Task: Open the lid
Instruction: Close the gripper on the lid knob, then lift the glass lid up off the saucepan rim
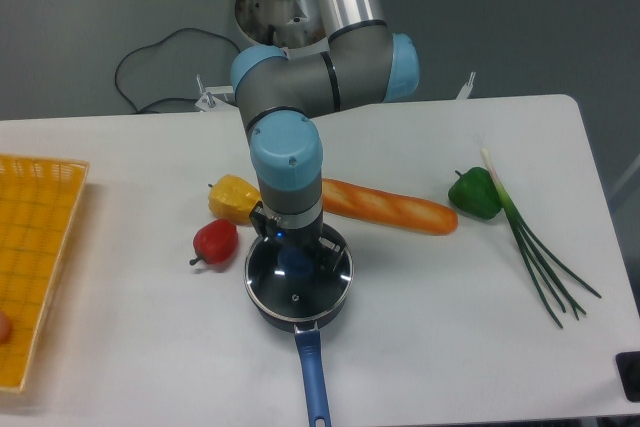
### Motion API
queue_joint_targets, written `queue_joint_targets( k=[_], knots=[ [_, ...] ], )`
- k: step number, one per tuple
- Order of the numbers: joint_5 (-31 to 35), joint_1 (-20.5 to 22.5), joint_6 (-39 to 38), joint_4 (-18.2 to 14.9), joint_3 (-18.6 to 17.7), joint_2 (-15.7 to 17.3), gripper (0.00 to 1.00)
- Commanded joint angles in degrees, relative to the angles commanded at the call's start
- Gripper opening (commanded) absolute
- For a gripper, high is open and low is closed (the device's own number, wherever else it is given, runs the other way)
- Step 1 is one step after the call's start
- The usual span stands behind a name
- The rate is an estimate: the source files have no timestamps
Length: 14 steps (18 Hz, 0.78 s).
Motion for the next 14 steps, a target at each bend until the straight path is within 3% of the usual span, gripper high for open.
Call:
queue_joint_targets(
  k=[9, 12, 14],
  knots=[
    [-0.2, 1.7, 0.3, -4.3, 3.3, 0.3, 0.38],
    [-0.3, 3.2, 1.8, -8.2, 5.0, 0.4, 0.38],
    [-0.4, 3.5, 2.5, -8.8, 5.7, 0.4, 0.38]
  ],
)
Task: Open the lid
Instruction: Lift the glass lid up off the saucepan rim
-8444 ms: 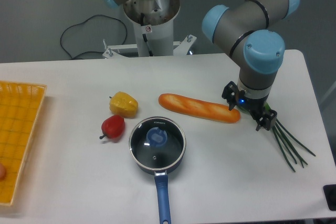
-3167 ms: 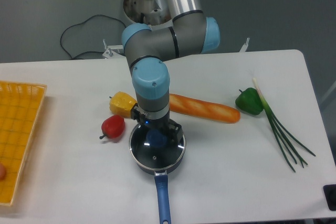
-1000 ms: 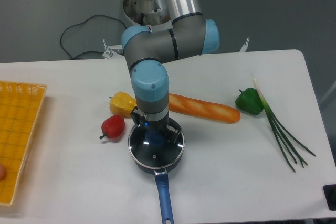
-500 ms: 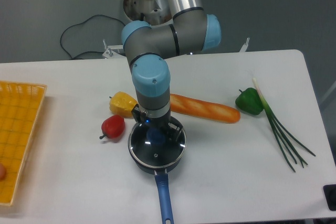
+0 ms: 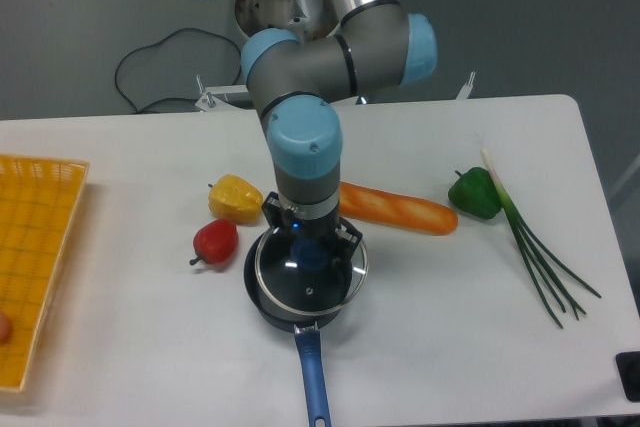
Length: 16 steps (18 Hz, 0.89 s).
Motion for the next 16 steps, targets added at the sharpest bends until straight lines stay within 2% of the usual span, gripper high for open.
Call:
queue_joint_targets(
  k=[8, 16],
  knots=[
    [-0.2, 3.2, 3.1, -0.4, 0.8, -0.2, 0.38],
    [-0.9, 4.6, 4.7, -0.4, 1.4, -0.4, 0.37]
  ],
)
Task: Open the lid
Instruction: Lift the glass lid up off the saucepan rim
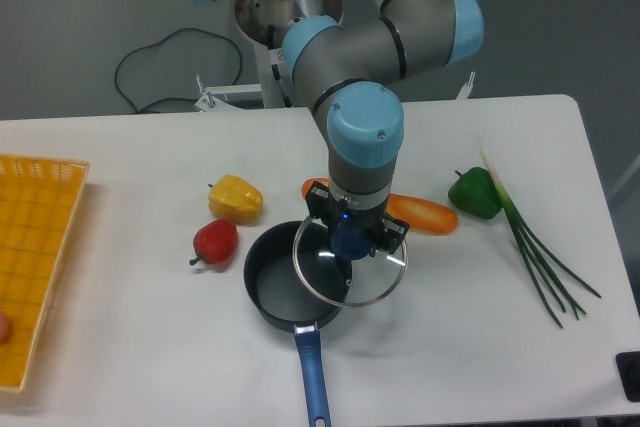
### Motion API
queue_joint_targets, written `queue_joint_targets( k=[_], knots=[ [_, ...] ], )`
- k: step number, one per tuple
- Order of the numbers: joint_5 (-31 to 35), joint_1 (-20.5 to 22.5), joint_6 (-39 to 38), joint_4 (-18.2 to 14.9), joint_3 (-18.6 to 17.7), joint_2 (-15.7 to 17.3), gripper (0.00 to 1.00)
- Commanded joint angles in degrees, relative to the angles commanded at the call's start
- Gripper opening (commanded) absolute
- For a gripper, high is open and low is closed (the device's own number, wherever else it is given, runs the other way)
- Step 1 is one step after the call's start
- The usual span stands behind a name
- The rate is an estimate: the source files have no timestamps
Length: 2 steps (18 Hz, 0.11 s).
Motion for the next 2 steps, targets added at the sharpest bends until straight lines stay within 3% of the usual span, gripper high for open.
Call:
queue_joint_targets(
  k=[2],
  knots=[
    [-0.2, 0.2, 0.3, 0.0, 0.0, 0.0, 0.37]
  ],
)
